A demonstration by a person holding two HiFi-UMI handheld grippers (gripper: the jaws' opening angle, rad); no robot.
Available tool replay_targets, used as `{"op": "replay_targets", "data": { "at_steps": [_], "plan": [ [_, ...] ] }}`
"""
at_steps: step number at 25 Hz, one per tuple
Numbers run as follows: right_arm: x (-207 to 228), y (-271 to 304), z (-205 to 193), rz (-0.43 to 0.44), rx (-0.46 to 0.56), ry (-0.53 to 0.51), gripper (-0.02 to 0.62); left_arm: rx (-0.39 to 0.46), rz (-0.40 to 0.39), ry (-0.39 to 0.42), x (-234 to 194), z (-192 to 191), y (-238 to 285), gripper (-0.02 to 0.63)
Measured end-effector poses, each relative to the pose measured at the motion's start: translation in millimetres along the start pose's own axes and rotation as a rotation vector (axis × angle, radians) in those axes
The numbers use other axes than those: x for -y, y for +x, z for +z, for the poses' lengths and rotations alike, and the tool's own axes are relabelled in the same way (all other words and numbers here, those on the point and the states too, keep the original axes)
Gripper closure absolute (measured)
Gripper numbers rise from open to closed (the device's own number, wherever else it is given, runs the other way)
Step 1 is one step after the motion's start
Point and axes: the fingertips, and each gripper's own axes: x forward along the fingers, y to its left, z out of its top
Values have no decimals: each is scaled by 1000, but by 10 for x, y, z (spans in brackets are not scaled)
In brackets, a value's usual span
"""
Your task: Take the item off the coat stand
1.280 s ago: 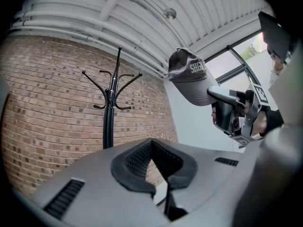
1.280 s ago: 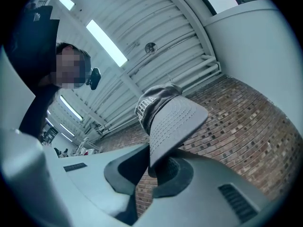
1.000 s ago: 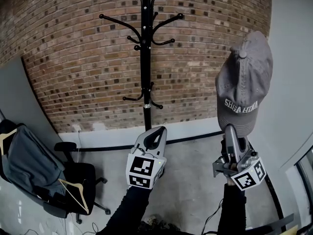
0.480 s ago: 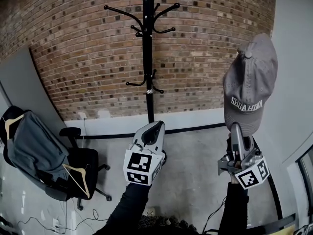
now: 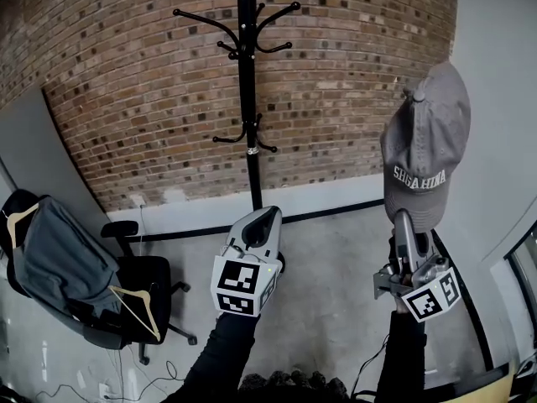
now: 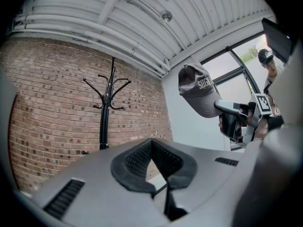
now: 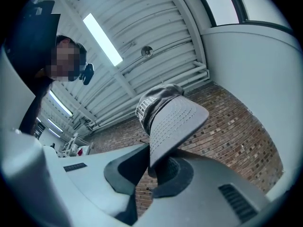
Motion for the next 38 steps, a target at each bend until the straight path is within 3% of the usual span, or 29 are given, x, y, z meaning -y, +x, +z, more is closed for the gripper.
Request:
{"op": "replay_targets", "data": {
  "at_steps": [17,38],
  "plan": [
    [-657,-191,-235,-90,-75,-29,572,-2,-45,-18,-209,16,-602,600],
    [-494,-278,-239,-95,-125,-8,572,-10,-18,-25,-36,110,-566,601]
  ]
}}
